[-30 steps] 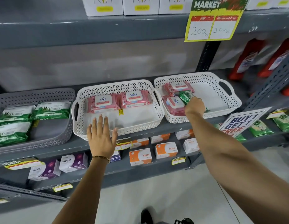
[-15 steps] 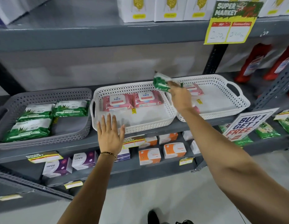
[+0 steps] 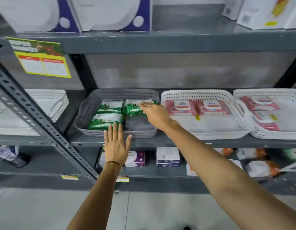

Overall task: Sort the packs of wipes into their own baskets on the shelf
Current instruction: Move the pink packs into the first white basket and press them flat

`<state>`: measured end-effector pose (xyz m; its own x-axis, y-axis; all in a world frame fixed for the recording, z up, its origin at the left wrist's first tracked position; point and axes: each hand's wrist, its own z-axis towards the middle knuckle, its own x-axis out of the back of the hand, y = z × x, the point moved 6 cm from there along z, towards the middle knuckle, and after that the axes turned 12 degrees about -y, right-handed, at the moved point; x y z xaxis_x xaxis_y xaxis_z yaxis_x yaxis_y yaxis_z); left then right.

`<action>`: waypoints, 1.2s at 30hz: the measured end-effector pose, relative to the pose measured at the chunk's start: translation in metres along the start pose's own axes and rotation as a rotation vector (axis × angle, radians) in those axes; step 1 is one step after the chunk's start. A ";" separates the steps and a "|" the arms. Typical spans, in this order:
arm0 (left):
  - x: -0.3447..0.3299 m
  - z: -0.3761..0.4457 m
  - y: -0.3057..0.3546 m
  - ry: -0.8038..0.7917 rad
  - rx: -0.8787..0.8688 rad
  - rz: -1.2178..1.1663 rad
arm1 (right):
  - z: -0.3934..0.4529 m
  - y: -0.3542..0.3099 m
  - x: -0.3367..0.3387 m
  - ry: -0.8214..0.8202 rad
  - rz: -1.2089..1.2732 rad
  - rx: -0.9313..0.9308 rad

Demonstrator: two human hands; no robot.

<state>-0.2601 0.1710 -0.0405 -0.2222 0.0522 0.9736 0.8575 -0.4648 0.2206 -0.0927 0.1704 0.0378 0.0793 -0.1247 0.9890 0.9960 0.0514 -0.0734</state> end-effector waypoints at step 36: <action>-0.054 0.001 0.266 -0.040 -0.288 0.021 | -0.226 0.281 0.047 0.239 0.351 -0.881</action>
<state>-0.0193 0.0459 -0.0340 -0.1823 0.0717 0.9806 0.6935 -0.6976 0.1800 0.2000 -0.0446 0.0347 0.2869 -0.4463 0.8477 0.5807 -0.6227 -0.5244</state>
